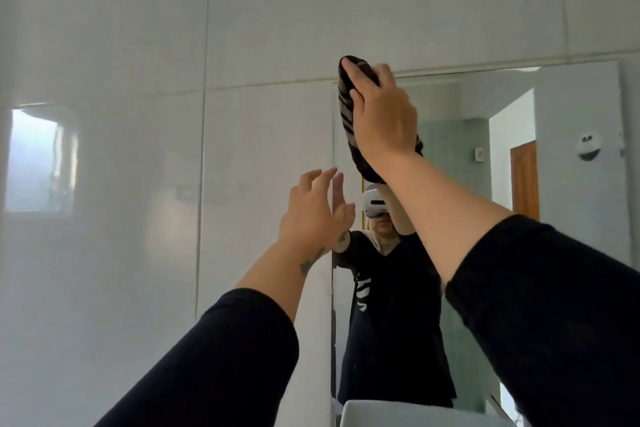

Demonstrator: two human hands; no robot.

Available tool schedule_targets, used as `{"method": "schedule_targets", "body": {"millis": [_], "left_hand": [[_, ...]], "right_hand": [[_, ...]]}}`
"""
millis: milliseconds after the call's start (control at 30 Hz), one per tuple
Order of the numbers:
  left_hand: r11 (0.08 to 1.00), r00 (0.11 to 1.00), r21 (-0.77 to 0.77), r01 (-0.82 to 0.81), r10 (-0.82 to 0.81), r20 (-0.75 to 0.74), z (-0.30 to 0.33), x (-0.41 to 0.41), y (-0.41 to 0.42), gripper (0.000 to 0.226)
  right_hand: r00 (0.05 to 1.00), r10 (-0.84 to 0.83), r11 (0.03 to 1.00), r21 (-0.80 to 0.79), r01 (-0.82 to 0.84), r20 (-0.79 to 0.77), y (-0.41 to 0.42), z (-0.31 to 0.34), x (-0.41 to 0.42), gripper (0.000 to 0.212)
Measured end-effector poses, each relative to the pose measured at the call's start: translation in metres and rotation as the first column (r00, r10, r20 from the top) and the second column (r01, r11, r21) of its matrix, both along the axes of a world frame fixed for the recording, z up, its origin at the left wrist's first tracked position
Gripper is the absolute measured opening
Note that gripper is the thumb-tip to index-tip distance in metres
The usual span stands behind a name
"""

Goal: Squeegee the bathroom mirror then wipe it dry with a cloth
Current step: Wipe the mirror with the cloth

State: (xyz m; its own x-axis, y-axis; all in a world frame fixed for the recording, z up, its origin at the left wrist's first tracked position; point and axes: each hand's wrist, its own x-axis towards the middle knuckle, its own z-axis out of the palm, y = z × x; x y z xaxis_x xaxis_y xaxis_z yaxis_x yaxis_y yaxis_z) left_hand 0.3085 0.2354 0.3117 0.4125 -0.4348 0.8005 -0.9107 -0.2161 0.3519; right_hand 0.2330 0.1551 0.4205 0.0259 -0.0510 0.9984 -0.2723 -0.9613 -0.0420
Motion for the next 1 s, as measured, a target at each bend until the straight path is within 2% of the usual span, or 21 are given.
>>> {"method": "schedule_targets", "body": {"millis": [67, 167, 267, 433, 533, 767, 1000], "left_hand": [[0.999, 0.999, 0.025, -0.026, 0.026, 0.019, -0.008, 0.008, -0.013, 0.064], [0.996, 0.989, 0.008, -0.090, 0.089, 0.114, -0.007, 0.021, -0.031, 0.072], [0.992, 0.971, -0.052, -0.118, 0.126, 0.203, 0.003, 0.026, -0.046, 0.081], [0.985, 0.965, -0.103, -0.140, 0.159, 0.209, -0.003, 0.026, -0.065, 0.089], [0.979, 0.963, -0.148, -0.141, 0.171, 0.209, -0.007, 0.024, -0.067, 0.088], [0.977, 0.966, -0.113, -0.179, 0.196, 0.167, 0.001, 0.004, -0.067, 0.087], [0.980, 0.953, -0.095, -0.175, 0.193, 0.234, 0.020, -0.036, -0.095, 0.082]], "right_hand": [[0.985, -0.175, 0.982, -0.080, 0.174, -0.005, 0.000, 0.016, 0.011, 0.053], [0.941, -0.336, 0.930, -0.173, 0.324, -0.048, -0.009, 0.031, 0.029, 0.067], [0.895, -0.442, 0.880, -0.227, 0.418, -0.065, -0.024, 0.031, 0.046, 0.058], [0.889, -0.454, 0.869, -0.248, 0.428, -0.058, -0.039, 0.022, 0.052, 0.051], [0.910, -0.412, 0.896, -0.200, 0.396, -0.049, -0.047, 0.026, 0.041, 0.048], [0.908, -0.419, 0.904, -0.098, 0.415, -0.021, -0.081, 0.030, -0.006, 0.048], [0.901, -0.434, 0.901, -0.021, 0.434, -0.015, -0.112, 0.026, -0.054, 0.047]]}}
